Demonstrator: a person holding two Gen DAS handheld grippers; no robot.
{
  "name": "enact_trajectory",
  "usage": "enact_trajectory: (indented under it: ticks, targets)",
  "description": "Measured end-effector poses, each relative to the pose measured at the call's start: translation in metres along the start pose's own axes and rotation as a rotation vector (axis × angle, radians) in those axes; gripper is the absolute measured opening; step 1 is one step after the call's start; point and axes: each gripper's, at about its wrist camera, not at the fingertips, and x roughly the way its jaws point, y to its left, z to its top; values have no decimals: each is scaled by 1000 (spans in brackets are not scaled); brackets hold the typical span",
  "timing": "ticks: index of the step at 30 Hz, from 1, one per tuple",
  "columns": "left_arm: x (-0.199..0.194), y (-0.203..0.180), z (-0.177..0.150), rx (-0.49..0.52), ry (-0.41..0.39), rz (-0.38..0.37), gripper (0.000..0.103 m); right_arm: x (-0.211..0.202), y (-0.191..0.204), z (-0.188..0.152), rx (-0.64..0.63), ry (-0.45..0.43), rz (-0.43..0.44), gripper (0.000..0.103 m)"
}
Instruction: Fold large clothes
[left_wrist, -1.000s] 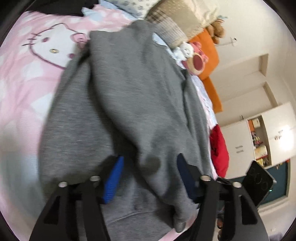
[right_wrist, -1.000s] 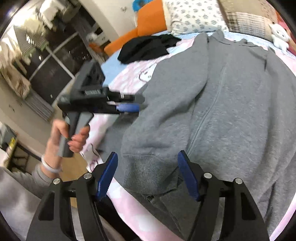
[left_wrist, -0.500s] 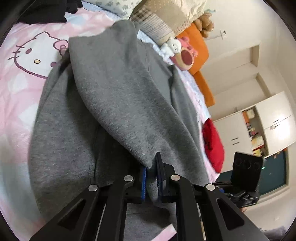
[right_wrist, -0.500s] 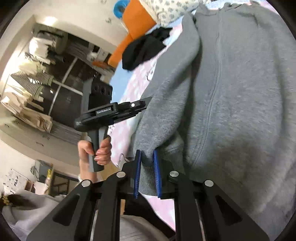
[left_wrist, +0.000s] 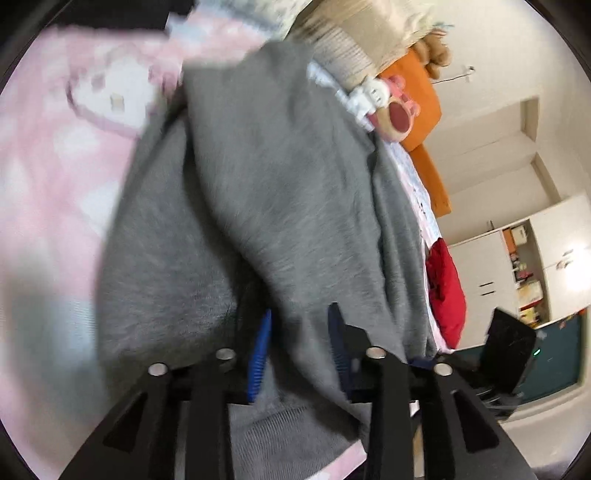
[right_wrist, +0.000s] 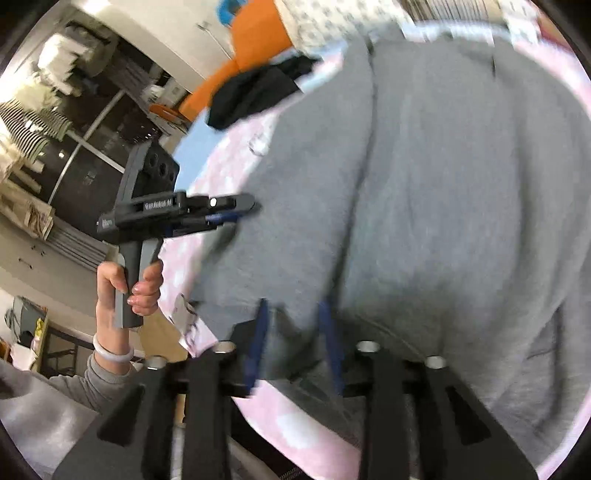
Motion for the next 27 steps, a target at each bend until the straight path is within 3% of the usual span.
enact_trajectory:
  ticks: [5,7,8,10,12,17,19,20,22,23,25,27]
  targets:
    - [-34,-53,-14,158,-35,-61,48,-25,32,1,-94,-55,21,51]
    - [-25,-73,-23,221,7,-73,48,-15,42,-1,-129,-43,11,45]
    - [-14,-81,-29,251,49,-61,48,-5,44,0,-133,-35,7,36]
    - [3,-86,-34,273,94,-11,44,18,39,-1,-105,4,0,32]
    - [23,-78,-39,249,156,4,38,31,36,-5,-97,24,-34,32]
    - [48,-48,-44,164,227,2,37,60,23,-18,-85,66,-89,32]
    - [38,-44,-42,144,210,-39,37,59,33,-15,-125,48,-94,37]
    - [22,-44,-38,145,174,-48,41,56,40,-13,-148,35,-88,50]
    - [-9,-41,-31,146,84,-43,59,46,57,-9,-197,-4,-56,69]
    - [-22,-37,-28,142,48,-33,69,42,73,-6,-246,-24,-52,73]
    - [-59,-23,-19,118,-45,4,71,45,93,-1,-310,-34,-44,73]
    - [-79,-8,-13,84,-89,44,71,63,114,5,-356,-20,-19,73]
